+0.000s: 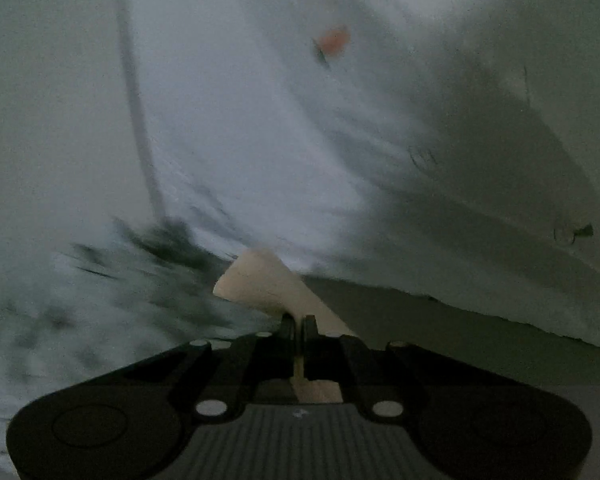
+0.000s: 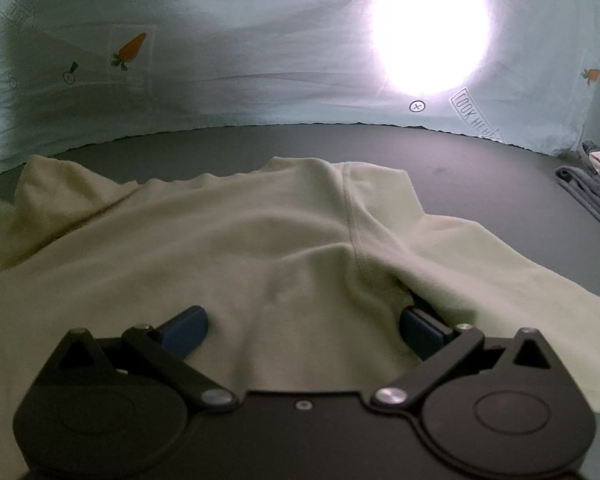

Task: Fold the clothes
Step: 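Grasp the sweater hem edge with the left gripper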

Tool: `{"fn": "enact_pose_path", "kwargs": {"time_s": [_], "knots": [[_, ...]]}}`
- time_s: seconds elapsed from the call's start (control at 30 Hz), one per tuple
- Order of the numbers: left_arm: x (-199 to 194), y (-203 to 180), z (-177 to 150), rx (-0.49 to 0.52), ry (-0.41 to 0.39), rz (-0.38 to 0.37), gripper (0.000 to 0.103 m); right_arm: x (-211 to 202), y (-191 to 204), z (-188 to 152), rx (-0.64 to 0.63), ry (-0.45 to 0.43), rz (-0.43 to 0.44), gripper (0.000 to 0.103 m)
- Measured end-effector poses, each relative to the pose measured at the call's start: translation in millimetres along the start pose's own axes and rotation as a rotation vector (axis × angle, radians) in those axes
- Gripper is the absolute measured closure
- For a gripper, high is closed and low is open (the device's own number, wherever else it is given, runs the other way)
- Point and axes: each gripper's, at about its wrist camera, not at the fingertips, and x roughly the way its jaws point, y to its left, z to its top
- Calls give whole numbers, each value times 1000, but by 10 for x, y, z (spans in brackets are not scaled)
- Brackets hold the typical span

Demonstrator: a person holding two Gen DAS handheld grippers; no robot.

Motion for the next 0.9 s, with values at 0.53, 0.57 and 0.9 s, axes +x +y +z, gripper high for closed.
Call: {"fn": "enact_pose_path", "kwargs": {"time_s": [0.53, 0.57, 0.9], "knots": [[-1348, 775, -1499, -115, 311, 271, 84, 7, 30, 4, 7, -1, -5, 0], [-1421, 845, -1553, -145, 332, 255, 80, 6, 33, 4, 7, -1, -6, 0], [-1625, 1482, -1571, -399, 326, 263, 26, 9, 14, 4, 6, -2, -3, 0]]}}
